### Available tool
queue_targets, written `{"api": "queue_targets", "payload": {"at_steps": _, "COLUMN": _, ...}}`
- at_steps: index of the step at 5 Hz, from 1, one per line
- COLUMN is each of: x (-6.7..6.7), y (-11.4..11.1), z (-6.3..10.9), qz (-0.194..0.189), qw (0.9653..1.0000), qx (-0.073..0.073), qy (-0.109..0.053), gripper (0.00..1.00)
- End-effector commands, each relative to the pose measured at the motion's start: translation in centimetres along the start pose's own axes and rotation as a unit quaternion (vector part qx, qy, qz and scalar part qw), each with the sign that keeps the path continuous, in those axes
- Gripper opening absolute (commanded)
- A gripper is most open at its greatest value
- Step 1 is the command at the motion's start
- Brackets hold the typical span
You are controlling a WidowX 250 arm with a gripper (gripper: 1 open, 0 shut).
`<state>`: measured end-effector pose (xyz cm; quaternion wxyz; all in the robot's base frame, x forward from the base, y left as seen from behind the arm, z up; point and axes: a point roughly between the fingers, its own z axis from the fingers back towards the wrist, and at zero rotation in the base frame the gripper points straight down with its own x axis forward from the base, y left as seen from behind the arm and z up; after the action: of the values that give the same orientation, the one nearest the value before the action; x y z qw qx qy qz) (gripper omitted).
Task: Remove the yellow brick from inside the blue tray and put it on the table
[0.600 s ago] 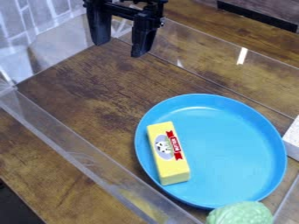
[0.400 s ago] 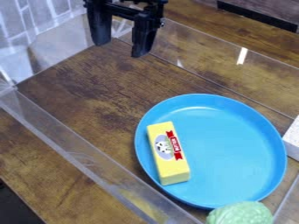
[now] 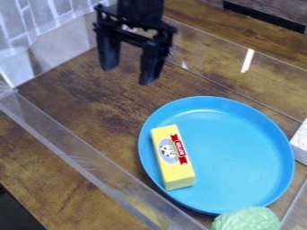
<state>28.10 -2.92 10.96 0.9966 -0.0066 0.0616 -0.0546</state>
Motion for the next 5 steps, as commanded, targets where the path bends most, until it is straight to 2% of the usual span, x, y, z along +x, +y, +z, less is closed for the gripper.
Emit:
{"api": "queue_targets", "payload": {"at_steps": 1, "x": -1.0, "y": -2.8, "z": 0.7, "qz": -0.054, "qw": 0.9983, "qx": 0.006, "qy": -0.023, "gripper": 1.0}}
{"api": "queue_targets", "payload": {"at_steps": 2, "x": -1.9, "y": -5.6, "z": 0.1, "qz": -0.099, "qw": 0.9946, "qx": 0.014, "qy": -0.03, "gripper": 1.0}}
{"api": "queue_targets", "payload": {"at_steps": 3, "x": -1.5, "y": -7.7, "z": -0.7, "qz": -0.141, "qw": 0.9894, "qx": 0.019, "qy": -0.028, "gripper": 1.0}}
{"api": "queue_targets", "payload": {"at_steps": 5, "x": -0.6, "y": -9.7, "z": -2.4, "qz": -0.226, "qw": 0.9736, "qx": 0.028, "qy": -0.013, "gripper": 1.0}}
